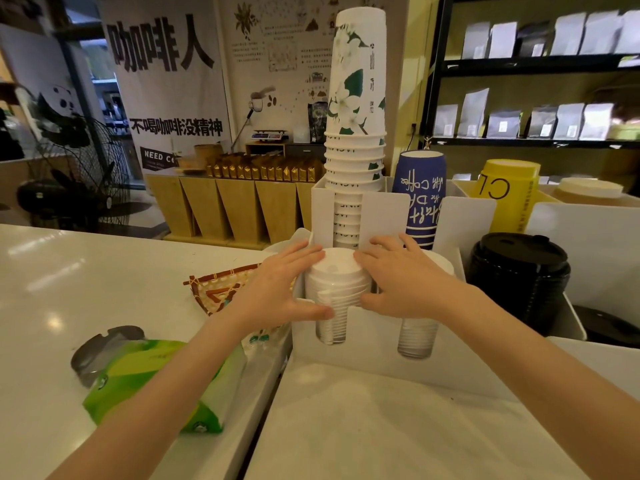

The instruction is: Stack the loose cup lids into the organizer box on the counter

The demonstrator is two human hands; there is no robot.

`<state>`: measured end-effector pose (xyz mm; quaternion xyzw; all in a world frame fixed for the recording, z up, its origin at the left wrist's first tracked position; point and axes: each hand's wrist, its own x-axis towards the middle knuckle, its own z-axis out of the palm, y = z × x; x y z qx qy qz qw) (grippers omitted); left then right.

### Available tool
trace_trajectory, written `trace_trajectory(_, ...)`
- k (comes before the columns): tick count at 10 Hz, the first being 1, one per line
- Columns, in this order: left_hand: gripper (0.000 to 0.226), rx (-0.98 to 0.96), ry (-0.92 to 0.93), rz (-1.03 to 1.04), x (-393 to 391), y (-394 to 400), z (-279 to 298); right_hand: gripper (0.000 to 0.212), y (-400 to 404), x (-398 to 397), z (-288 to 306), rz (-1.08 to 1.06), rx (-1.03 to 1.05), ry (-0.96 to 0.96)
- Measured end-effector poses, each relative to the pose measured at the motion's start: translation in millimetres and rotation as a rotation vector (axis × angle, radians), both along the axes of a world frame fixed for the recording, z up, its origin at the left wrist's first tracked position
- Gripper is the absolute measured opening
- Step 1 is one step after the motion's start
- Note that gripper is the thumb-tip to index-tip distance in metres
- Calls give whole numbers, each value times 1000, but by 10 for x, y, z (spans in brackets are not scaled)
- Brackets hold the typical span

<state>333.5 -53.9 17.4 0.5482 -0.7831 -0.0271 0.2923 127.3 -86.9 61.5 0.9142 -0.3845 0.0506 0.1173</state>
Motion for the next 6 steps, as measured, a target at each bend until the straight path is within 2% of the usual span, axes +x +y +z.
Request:
trace_trajectory(2, 95, 35, -147, 53, -36, 25, 85, 51, 68, 3, 2, -7, -38, -5)
trace_trajectory(3, 96, 146, -264, 92, -101, 16, 257, 47, 169, -71, 42, 2, -40, -71)
trace_trajectory(4, 80, 251, -350, 126, -298, 28, 540, 44, 395, -253, 196, -32, -67, -161)
trace_trajectory(5, 63, 303, -307, 83, -547, 41, 861, 45, 683, -568, 428, -32, -146, -406)
trace_trajectory(6, 55, 254, -298, 23, -789, 77, 1184, 52, 1038, -963, 686, 35, -203, -757)
